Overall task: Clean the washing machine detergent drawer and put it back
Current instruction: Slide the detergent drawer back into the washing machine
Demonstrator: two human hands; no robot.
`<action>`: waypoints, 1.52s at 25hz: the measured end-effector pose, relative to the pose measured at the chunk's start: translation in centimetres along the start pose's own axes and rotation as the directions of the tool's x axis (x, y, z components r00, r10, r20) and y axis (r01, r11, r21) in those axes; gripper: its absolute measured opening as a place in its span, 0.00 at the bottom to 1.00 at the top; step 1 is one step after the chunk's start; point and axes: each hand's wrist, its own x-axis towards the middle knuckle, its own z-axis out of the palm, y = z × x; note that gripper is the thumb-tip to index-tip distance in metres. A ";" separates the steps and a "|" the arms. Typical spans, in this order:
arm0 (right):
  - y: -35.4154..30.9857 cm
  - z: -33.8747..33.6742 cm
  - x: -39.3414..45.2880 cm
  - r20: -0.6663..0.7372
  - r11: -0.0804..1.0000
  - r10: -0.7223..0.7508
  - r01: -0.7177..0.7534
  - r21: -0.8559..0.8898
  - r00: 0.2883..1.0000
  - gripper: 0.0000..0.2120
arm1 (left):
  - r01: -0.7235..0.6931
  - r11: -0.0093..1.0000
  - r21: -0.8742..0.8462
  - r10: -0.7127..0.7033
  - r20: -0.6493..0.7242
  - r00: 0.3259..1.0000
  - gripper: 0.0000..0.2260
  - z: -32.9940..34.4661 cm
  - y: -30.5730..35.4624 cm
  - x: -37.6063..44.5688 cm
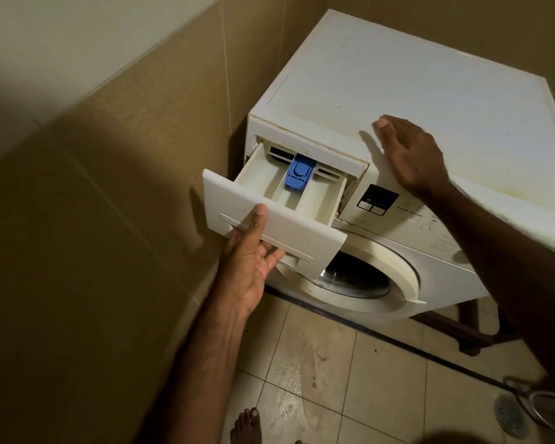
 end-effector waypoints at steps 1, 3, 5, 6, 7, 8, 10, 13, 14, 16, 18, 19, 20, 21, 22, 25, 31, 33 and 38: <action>0.1 0.0 0.0 0.000 1.000 0.000 0.000 0.004 1.000 0.26 | -0.003 1.000 0.009 0.003 0.002 1.000 0.29 -0.1 0.0 0.1; 0.1 0.0 0.0 -0.001 1.000 -0.004 0.004 0.013 1.000 0.26 | -0.004 1.000 0.029 0.004 0.011 1.000 0.29 -0.3 0.3 0.3; 0.0 0.0 -0.1 0.006 0.999 0.007 -0.007 0.032 1.000 0.27 | -0.003 0.999 0.042 0.002 0.014 1.000 0.30 0.0 0.4 0.7; 0.0 -0.1 -0.1 0.006 0.999 0.016 -0.017 0.047 1.000 0.27 | 0.000 0.999 0.033 -0.001 0.017 1.000 0.30 0.3 0.4 1.0; -0.1 -0.1 -0.2 0.004 0.998 0.029 -0.029 0.062 1.000 0.27 | 0.003 1.000 0.015 -0.003 0.024 1.000 0.29 0.7 0.3 1.3; -0.2 -0.2 -0.3 -0.001 0.996 0.038 -0.038 0.075 0.999 0.27 | 0.001 1.000 0.001 -0.001 0.033 0.999 0.29 1.2 0.2 1.9; -0.4 -0.3 -0.4 -0.014 0.995 0.041 -0.039 0.088 0.999 0.27 | -0.002 1.000 -0.018 0.003 0.047 0.999 0.26 2.5 0.1 3.4; -0.5 -0.3 -0.4 -0.027 0.993 0.056 -0.052 0.104 0.998 0.25 | 0.011 0.999 -0.046 -0.009 0.055 0.998 0.24 4.4 0.0 6.3; -0.4 -0.3 -0.4 -0.031 0.992 0.065 -0.061 0.111 0.997 0.25 | 0.013 0.999 -0.043 -0.011 0.054 0.998 0.23 5.0 0.0 7.2; -0.1 -0.1 -0.1 -0.038 0.990 0.085 -0.080 0.117 0.996 0.24 | 0.002 1.000 -0.025 -0.001 0.061 0.998 0.21 6.3 -0.1 8.8; 0.2 0.1 0.1 -0.049 0.991 0.096 -0.091 0.101 0.994 0.23 | -0.015 1.000 0.011 0.014 0.061 0.998 0.16 7.6 0.0 10.1; 0.4 0.3 0.1 -0.053 0.993 0.091 -0.086 0.085 0.994 0.23 | -0.019 0.999 0.037 0.017 0.043 0.999 0.14 8.1 0.0 10.5; 0.5 0.3 0.2 -0.057 0.995 0.080 -0.076 0.067 0.995 0.23 | -0.021 0.997 0.069 0.020 0.020 1.000 0.14 8.6 0.0 10.7; 0.7 0.3 0.2 -0.059 0.997 0.070 -0.067 0.050 0.996 0.22 | -0.024 0.995 0.101 0.024 0.001 1.000 0.14 8.8 0.0 10.8; 0.7 0.3 0.2 -0.059 0.997 0.063 -0.061 0.037 0.996 0.22 | -0.029 0.991 0.133 0.030 -0.007 1.000 0.16 8.8 0.1 10.7; 0.6 0.4 0.2 -0.059 0.998 0.056 -0.054 0.034 0.997 0.23 | -0.009 0.986 0.164 0.008 0.008 1.000 0.18 7.6 0.0 10.1; 0.6 0.4 0.1 -0.064 0.997 0.055 -0.052 0.050 0.996 0.22 | 0.112 0.993 -0.047 -0.118 -0.152 0.981 0.32 4.1 -1.3 8.3; 0.7 0.4 0.1 -0.067 0.997 0.052 -0.049 0.051 0.996 0.23 | 0.131 0.986 -0.108 -0.145 -0.144 0.979 0.32 4.3 -1.3 8.4; 0.8 0.5 0.2 -0.063 0.997 0.065 -0.062 0.053 0.996 0.24 | 0.112 0.976 -0.189 -0.127 -0.069 0.989 0.29 8.2 -0.2 10.0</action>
